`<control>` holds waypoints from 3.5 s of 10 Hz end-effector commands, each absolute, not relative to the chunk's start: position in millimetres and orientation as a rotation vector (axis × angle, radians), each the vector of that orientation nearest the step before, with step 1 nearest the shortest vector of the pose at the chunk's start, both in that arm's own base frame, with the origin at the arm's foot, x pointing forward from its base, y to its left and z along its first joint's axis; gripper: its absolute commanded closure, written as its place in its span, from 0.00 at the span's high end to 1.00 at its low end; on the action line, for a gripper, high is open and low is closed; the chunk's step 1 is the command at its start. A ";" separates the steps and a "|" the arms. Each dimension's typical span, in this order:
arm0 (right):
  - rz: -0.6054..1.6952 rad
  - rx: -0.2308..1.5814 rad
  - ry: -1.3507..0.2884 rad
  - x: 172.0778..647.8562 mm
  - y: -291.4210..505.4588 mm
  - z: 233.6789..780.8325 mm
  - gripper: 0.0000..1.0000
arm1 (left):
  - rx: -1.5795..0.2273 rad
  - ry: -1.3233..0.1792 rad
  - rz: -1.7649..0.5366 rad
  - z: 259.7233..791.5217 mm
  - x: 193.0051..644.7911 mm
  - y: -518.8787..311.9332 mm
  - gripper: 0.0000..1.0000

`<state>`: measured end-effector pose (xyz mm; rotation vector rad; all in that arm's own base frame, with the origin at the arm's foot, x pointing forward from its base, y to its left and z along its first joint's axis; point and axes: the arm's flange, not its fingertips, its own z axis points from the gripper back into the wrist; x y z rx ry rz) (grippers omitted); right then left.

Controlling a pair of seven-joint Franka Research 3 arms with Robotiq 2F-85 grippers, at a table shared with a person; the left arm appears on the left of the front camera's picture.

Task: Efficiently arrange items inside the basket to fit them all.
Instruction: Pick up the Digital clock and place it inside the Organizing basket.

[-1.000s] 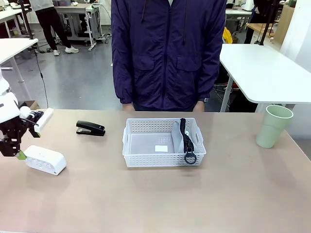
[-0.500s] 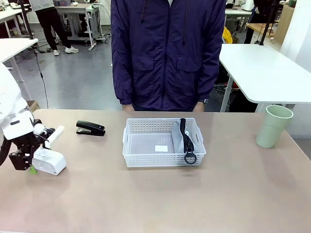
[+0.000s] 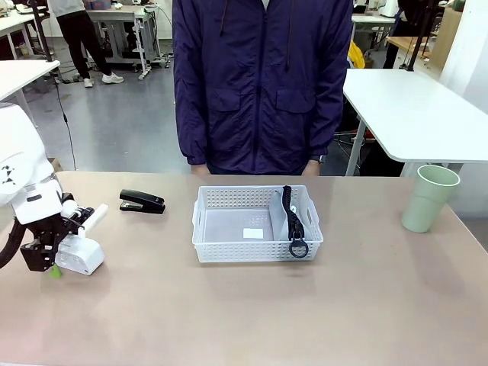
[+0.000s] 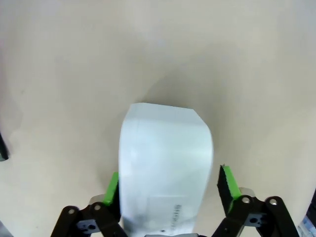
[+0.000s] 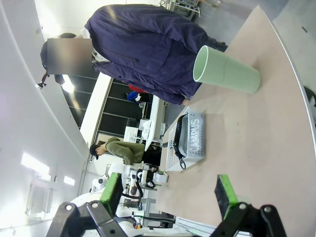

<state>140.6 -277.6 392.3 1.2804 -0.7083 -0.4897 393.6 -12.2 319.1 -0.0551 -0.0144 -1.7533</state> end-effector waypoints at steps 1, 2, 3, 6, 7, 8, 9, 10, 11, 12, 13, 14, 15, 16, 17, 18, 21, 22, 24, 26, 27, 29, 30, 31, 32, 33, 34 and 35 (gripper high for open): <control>-0.473 1.284 -0.748 140.5 -279.0 394.8 1.00 | -0.061 -0.002 -1.740 320.1 389.3 -13.0 0.40; -0.473 1.284 -0.748 140.5 -279.0 394.8 1.00 | -0.059 -0.003 -1.740 319.9 389.5 -13.3 0.00; -0.473 1.284 -0.748 140.5 -279.0 394.8 1.00 | -0.052 -0.003 -1.738 319.7 389.4 -13.4 0.35; -0.473 1.284 -0.748 140.5 -279.0 394.8 1.00 | -0.050 -0.002 -1.728 321.3 389.7 -12.1 0.00; -0.473 1.284 -0.748 140.5 -279.0 394.8 1.00 | -0.059 -0.029 -1.658 329.4 388.6 -10.3 0.00; -0.473 1.284 -0.748 140.5 -279.0 394.8 1.00 | -0.081 -0.074 -1.611 349.1 383.0 -12.6 0.00; -0.473 1.284 -0.748 140.5 -279.0 394.8 1.00 | -0.135 -0.127 -1.581 383.6 374.6 -21.2 0.00; -0.473 1.284 -0.748 140.5 -279.0 394.8 1.00 | -0.158 -0.118 -1.553 426.4 366.6 -35.3 0.00; -0.473 1.284 -0.748 140.5 -279.0 394.8 1.00 | -0.222 -0.100 -1.530 473.6 364.5 -49.6 0.00; -0.473 1.284 -0.748 140.5 -279.0 394.8 1.00 | -0.286 -0.051 -1.510 505.8 368.7 -57.1 0.00; -0.473 1.284 -0.748 140.5 -279.0 394.8 1.00 | -0.304 0.000 -1.455 526.9 370.0 -62.3 0.00; -0.473 1.284 -0.748 140.5 -279.0 394.8 1.00 | -0.314 -0.025 -1.409 547.0 369.4 -66.1 0.00; -0.473 1.284 -0.748 140.5 -279.0 394.8 1.00 | -0.333 -0.075 -1.380 562.7 369.5 -69.0 0.00; -0.473 1.284 -0.748 140.5 -279.0 394.8 1.00 | -0.333 -0.129 -1.374 561.2 373.2 -65.3 0.00; -0.473 1.284 -0.748 140.5 -279.0 394.8 1.00 | -0.323 -0.162 -1.349 550.8 377.8 -51.7 0.00; -0.473 1.284 -0.748 140.5 -279.0 394.8 1.00 | -0.315 -0.252 -1.312 538.5 375.1 -26.9 0.00; -0.473 1.284 -0.748 140.5 -279.0 394.8 1.00 | -0.316 -0.100 -1.375 566.7 374.0 -61.5 0.00; -0.473 1.284 -0.748 140.5 -279.0 394.8 1.00 | -0.316 -0.100 -1.375 566.7 374.0 -61.5 0.00; -0.473 1.284 -0.748 140.5 -279.0 394.8 1.00 | -0.318 -0.109 -1.381 559.1 374.0 -63.0 0.52; -0.473 1.284 -0.748 140.5 -279.0 394.8 1.00 | -0.385 -0.264 -1.367 553.5 375.9 -122.0 0.52; -0.473 1.284 -0.748 140.5 -279.0 394.8 1.00 | -0.372 -0.284 -1.355 551.2 387.2 -156.9 0.52; -0.473 1.284 -0.748 140.5 -279.0 394.8 1.00 | -0.282 -0.280 -1.419 537.2 414.0 -222.2 0.52; -0.473 1.284 -0.748 140.5 -279.0 394.8 1.00 | -0.210 -0.261 -1.412 524.7 430.8 -254.2 0.52; -0.473 1.284 -0.748 140.5 -279.0 394.8 1.00 | -0.233 -0.202 -1.527 509.5 449.9 -285.1 0.52; -0.473 1.284 -0.748 140.5 -279.0 394.8 1.00 | -0.225 -0.196 -1.594 494.0 469.6 -307.9 0.52; -0.473 1.284 -0.748 140.5 -279.0 394.8 1.00 | -0.236 -0.198 -1.618 475.9 490.0 -330.1 0.52; -0.473 1.284 -0.748 140.5 -279.0 394.8 1.00 | -0.226 -0.160 -1.630 457.8 506.8 -347.5 0.52; -0.473 1.284 -0.748 140.5 -279.0 394.8 1.00 | -0.238 -0.125 -1.640 436.6 516.9 -362.8 0.52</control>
